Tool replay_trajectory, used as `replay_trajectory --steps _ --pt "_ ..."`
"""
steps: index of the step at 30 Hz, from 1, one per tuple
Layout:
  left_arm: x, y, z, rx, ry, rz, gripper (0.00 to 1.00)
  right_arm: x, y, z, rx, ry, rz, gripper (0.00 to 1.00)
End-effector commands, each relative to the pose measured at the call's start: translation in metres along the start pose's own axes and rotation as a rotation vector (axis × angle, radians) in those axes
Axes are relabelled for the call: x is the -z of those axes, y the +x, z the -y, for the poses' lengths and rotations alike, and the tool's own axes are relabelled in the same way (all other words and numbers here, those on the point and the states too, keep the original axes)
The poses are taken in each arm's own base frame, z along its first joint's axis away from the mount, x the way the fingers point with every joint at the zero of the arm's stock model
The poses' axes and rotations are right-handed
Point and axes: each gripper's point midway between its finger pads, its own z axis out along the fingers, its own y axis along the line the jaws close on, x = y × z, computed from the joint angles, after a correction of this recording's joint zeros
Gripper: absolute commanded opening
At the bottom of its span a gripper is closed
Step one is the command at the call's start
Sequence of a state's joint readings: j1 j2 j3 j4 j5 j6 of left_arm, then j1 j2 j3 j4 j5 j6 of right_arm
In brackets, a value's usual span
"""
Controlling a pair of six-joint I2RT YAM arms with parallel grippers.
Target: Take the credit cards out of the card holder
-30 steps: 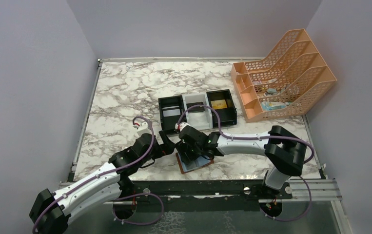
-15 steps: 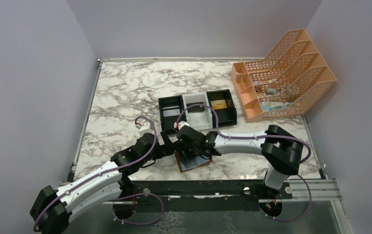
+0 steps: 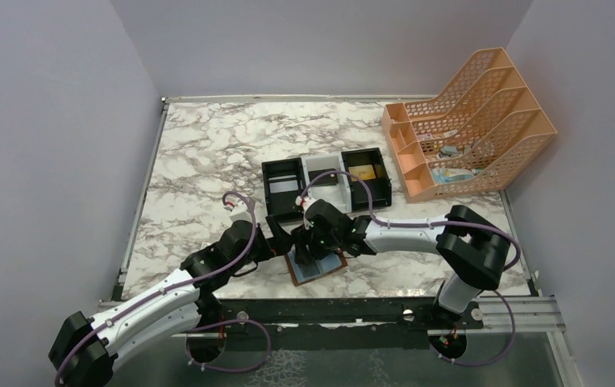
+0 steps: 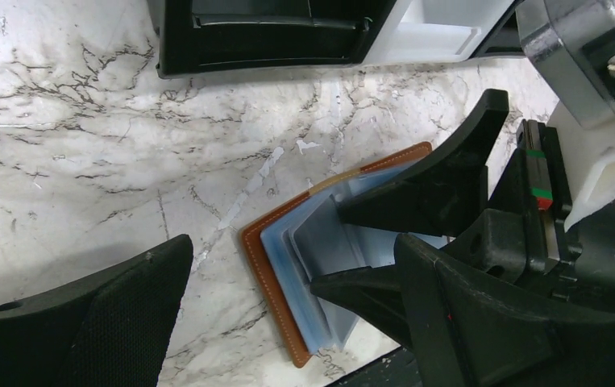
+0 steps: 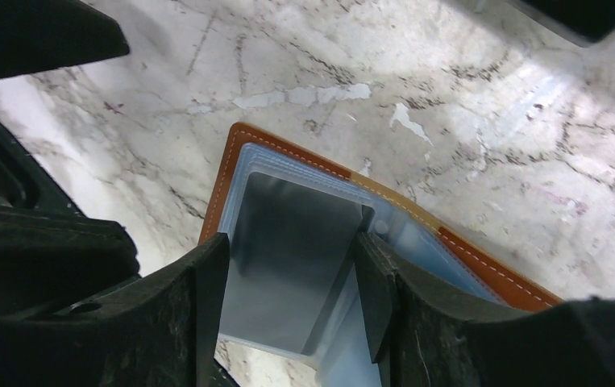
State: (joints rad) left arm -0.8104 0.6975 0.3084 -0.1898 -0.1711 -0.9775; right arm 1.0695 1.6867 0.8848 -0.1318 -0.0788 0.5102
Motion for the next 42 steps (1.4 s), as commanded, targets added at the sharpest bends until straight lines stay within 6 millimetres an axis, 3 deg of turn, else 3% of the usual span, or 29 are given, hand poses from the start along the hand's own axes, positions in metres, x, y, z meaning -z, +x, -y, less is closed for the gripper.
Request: replay_trajectory --steps 1,8,16,23,32,42 --pt "0.004 0.004 0.020 0.006 0.121 -0.025 0.99 -0.011 0.045 0.002 -0.054 -0.069 -0.140 0.57" --pt "0.008 0.011 0.025 -0.022 0.156 -0.067 0.97 -0.010 0.041 0.007 -0.103 -0.068 -0.103 0.57" --pt "0.009 0.027 0.042 -0.006 0.291 -0.122 0.68 0.000 0.034 0.014 -0.227 -0.169 -0.046 0.57" --pt "0.016 0.044 0.048 -0.030 0.366 -0.207 0.52 0.003 0.032 0.023 -0.295 -0.190 -0.016 0.56" --pt "0.016 0.062 0.043 -0.030 0.391 -0.274 0.45 0.000 0.036 0.022 -0.330 -0.213 -0.026 0.54" --pt "0.018 0.057 0.042 -0.029 0.392 -0.241 0.41 0.003 0.037 0.023 -0.347 -0.212 -0.026 0.54"
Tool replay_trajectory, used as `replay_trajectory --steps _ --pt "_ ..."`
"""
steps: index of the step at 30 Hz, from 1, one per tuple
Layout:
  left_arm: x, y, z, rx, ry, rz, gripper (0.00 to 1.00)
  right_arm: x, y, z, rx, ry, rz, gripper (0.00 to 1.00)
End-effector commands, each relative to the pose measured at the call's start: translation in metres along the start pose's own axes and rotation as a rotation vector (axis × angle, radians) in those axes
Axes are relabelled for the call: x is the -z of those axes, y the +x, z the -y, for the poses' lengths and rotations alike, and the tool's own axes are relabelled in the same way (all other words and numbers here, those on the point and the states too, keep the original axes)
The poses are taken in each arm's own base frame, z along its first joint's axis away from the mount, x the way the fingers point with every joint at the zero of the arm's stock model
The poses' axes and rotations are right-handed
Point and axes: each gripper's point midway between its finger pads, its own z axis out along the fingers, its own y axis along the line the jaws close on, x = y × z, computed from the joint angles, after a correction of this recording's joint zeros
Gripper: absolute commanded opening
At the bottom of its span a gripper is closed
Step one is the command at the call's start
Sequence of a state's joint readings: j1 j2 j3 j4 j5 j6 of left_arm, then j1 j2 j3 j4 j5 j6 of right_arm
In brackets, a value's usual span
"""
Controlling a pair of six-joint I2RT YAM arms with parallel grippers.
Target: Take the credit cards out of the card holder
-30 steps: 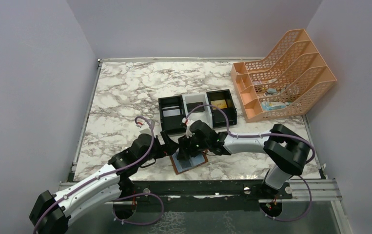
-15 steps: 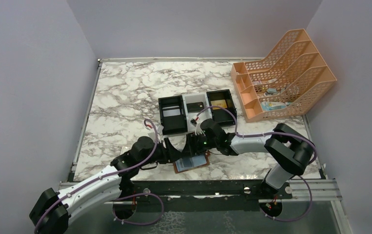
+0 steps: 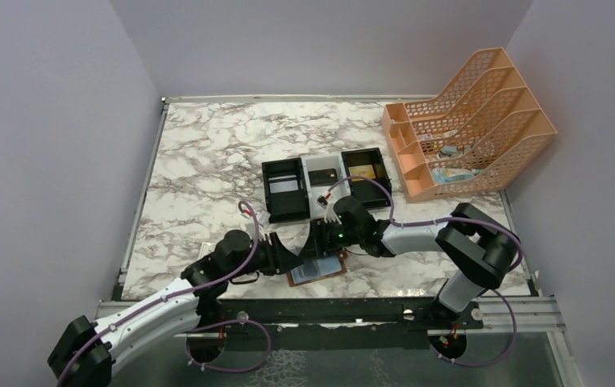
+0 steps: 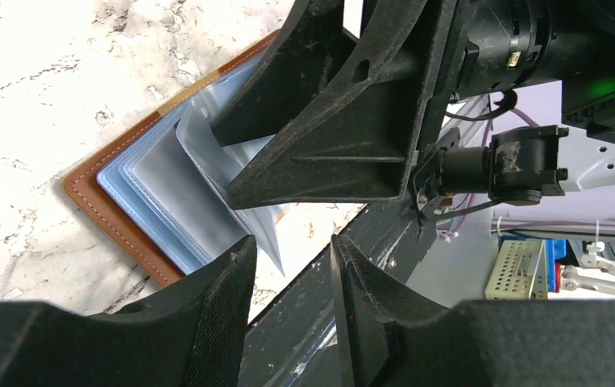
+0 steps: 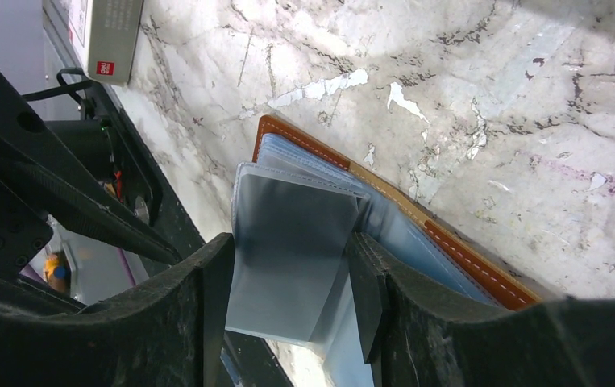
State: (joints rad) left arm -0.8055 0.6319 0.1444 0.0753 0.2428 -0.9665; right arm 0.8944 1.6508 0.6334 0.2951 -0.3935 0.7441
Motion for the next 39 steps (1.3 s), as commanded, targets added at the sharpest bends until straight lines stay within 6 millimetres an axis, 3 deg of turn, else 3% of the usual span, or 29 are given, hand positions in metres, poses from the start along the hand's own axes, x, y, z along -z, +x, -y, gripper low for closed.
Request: replay_trajectory --steps 1,19,23,34,39 --pt "-0.004 0.002 0.001 -0.014 0.005 -0.025 0.41 0.004 0.034 0.030 -0.059 0.091 -0.097 0.54" --pt "-0.028 0.009 0.007 -0.058 0.011 -0.070 0.37 0.002 0.034 0.027 -0.081 0.077 -0.097 0.54" --pt "-0.030 0.010 0.007 -0.055 0.006 -0.069 0.36 0.004 0.029 0.018 -0.077 0.045 -0.089 0.54" --pt "-0.035 0.003 0.011 -0.054 0.009 -0.045 0.38 0.018 0.007 -0.015 -0.017 -0.028 -0.057 0.72" --pt "-0.040 0.005 0.014 -0.060 0.014 -0.063 0.39 0.026 -0.005 -0.013 -0.012 0.026 -0.006 0.75"
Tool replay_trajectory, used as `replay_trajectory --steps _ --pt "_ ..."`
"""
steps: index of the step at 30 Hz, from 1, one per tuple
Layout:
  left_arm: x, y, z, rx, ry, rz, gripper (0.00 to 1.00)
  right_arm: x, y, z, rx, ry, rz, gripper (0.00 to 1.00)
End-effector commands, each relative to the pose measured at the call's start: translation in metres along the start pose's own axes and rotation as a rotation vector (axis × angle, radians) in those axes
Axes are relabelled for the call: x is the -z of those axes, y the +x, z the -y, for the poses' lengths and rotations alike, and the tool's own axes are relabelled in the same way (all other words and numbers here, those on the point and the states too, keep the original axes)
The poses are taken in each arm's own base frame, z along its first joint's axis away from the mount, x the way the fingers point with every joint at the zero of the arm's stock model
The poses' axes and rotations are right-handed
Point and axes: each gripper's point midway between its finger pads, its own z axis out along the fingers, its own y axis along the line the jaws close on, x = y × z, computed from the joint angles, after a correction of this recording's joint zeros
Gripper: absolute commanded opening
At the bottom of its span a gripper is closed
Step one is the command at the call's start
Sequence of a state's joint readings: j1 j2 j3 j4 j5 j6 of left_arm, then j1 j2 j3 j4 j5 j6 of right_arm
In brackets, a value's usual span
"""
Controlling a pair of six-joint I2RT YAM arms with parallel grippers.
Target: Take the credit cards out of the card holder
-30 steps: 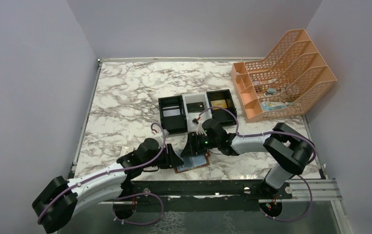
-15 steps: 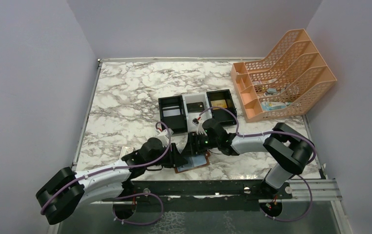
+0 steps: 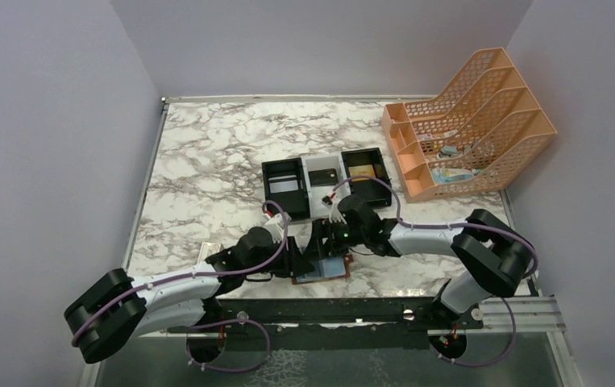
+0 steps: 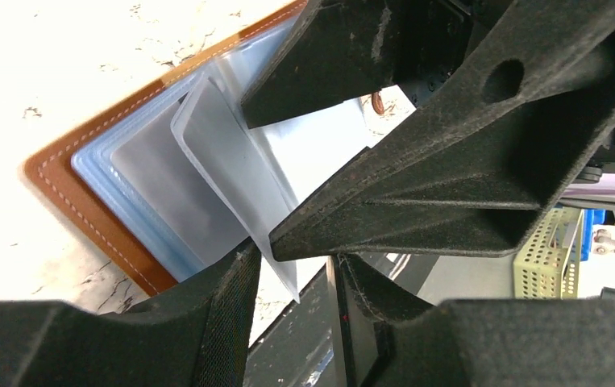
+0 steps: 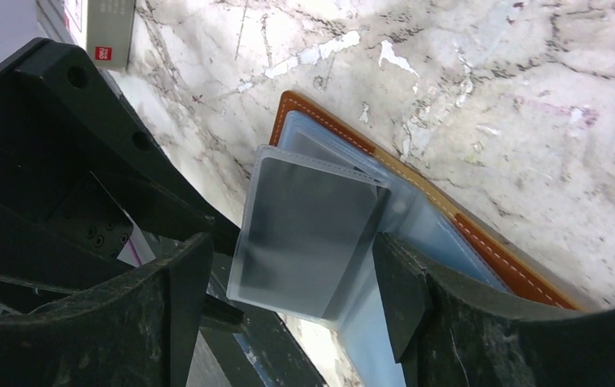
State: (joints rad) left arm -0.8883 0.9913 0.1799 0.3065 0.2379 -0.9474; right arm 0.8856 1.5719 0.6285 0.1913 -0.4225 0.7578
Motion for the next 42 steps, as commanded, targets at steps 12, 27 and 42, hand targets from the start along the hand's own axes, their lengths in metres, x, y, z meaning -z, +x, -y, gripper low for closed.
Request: replay_trajectory --steps 12,27,42 --pt "-0.018 -0.021 0.033 -0.053 0.064 0.036 0.39 0.069 -0.048 0.020 0.039 0.302 0.285 0.75" --pt "-0.049 -0.013 0.055 -0.101 0.066 -0.032 0.66 0.113 -0.046 0.034 -0.028 0.326 0.414 0.75" --pt "-0.023 -0.018 0.012 -0.078 -0.155 0.031 0.63 0.090 -0.017 0.003 -0.007 0.074 0.280 0.43"
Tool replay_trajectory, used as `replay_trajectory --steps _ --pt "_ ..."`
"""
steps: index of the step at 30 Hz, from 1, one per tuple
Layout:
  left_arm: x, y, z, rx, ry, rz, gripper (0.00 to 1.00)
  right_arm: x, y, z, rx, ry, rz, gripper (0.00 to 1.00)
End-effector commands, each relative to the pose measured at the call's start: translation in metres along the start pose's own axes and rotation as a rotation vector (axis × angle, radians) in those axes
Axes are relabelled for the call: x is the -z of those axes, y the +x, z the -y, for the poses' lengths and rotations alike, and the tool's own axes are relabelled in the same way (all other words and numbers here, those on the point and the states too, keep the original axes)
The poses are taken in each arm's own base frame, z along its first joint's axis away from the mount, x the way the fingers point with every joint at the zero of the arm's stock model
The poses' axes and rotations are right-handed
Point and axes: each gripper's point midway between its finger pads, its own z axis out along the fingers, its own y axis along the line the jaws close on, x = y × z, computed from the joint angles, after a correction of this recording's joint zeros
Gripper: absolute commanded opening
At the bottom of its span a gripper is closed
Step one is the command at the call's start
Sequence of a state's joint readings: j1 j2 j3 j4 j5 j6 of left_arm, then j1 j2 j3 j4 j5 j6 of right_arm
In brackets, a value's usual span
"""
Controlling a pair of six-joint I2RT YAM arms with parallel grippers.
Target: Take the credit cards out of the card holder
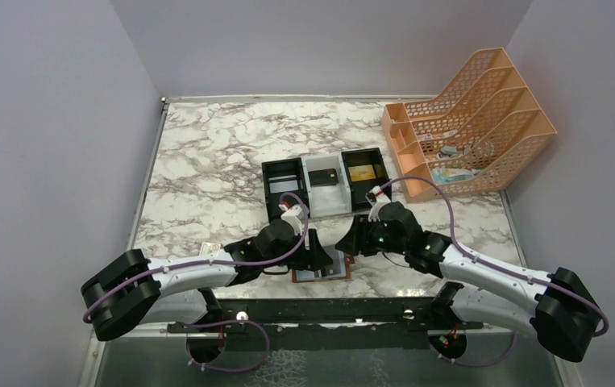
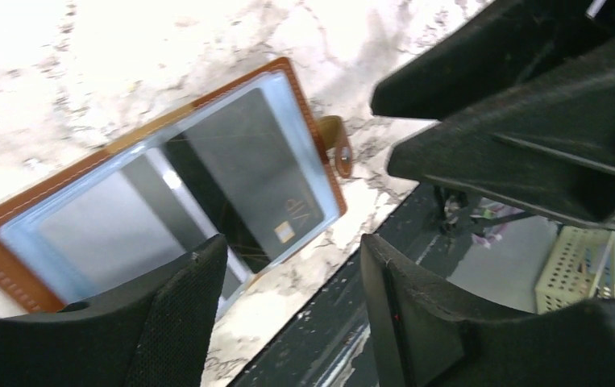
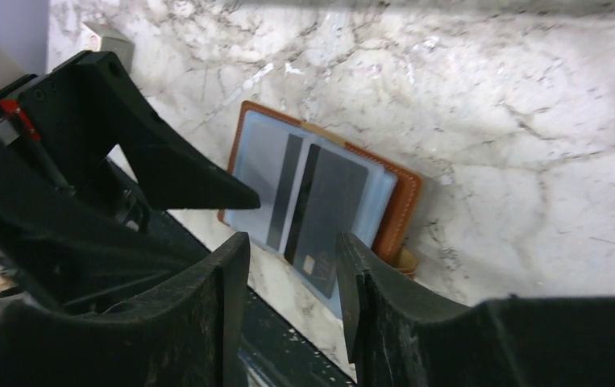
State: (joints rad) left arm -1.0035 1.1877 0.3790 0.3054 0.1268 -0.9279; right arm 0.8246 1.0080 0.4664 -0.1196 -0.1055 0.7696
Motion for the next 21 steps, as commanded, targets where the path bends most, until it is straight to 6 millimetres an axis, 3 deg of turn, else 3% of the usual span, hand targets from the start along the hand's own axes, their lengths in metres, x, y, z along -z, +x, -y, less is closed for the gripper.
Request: replay_trajectory --steps 1,11,21 --pt "0.010 -0.002 -0.028 -0.002 -0.151 0.031 0.61 -0.001 0.009 -0.024 0.002 -0.152 -0.049 0.40" --pt "0.007 -0.009 -0.019 -0.001 -0.107 0.063 0.47 -0.023 0.030 -0.018 0.028 -0.149 -0.181 0.17" --pt "-0.021 -0.003 -0.011 -0.037 -0.081 -0.028 0.42 -0.041 0.053 0.048 0.029 0.134 -0.215 0.12"
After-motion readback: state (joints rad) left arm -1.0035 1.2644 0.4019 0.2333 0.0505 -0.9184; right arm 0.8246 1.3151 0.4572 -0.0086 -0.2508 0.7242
